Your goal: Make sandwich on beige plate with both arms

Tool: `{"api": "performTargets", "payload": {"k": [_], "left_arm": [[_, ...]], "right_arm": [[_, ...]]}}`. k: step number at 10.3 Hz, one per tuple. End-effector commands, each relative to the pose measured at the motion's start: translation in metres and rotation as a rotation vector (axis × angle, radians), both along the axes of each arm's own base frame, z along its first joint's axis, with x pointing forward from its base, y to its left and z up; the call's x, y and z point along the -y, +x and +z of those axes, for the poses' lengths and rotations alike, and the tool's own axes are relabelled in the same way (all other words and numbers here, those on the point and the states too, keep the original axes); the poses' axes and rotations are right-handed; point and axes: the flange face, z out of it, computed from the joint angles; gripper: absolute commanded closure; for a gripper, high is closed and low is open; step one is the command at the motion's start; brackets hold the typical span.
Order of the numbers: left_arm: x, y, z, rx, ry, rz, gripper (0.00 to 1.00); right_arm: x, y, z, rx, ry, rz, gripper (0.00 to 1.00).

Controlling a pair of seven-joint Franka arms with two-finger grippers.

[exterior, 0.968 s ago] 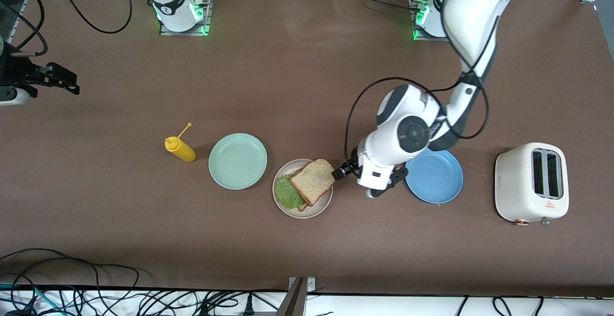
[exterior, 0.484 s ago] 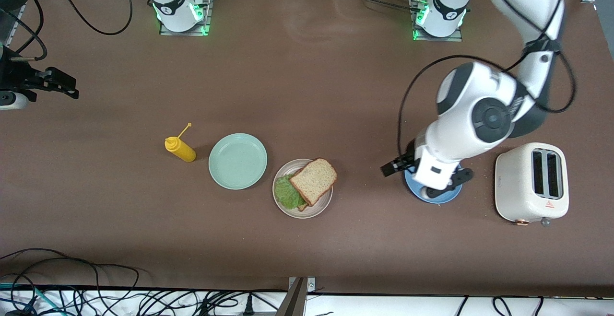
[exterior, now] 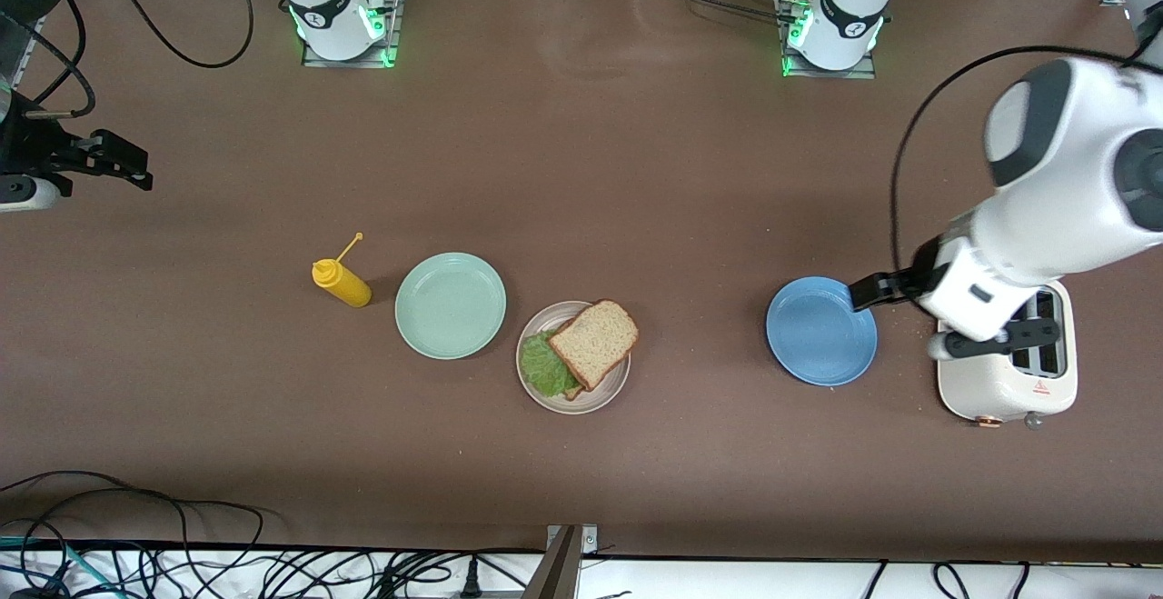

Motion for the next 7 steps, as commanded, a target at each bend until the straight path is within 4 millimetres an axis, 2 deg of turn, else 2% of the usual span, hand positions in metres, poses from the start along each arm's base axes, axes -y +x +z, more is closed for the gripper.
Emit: {"api": "performTargets", "payload": {"k": [1, 2, 3, 5, 6, 7], "left_arm": [[-0.04, -0.01, 0.014, 0.001, 0.027, -0.075, 0.03], [-0.057, -0.011, 0.011, -0.005, 0.023, -0.108, 0.08], [-0.067, -0.011, 0.013, 0.001, 0.022, -0.126, 0.0], [-0.073, -0.01, 0.015, 0.007, 0.025, -0.123, 0.0], [-0.077, -0.008, 0.01, 0.001, 0.021, -0.117, 0.0], [-0.08, -0.004, -0.005, -0.02, 0.017, -0.116, 0.0]], "right_arm": [[0.0, 0.009, 0.006, 0.011, -0.013, 0.0, 0.0], [0.001, 0.01, 0.006, 0.01, -0.014, 0.003, 0.0], [0.0, 0.009, 0.007, 0.014, -0.015, 0.002, 0.0], [0.0, 0.01, 0.006, 0.011, -0.011, 0.003, 0.0], [0.0, 0.009, 0.007, 0.012, -0.013, 0.001, 0.0], [-0.001, 0.009, 0.007, 0.012, -0.013, 0.003, 0.0]]}}
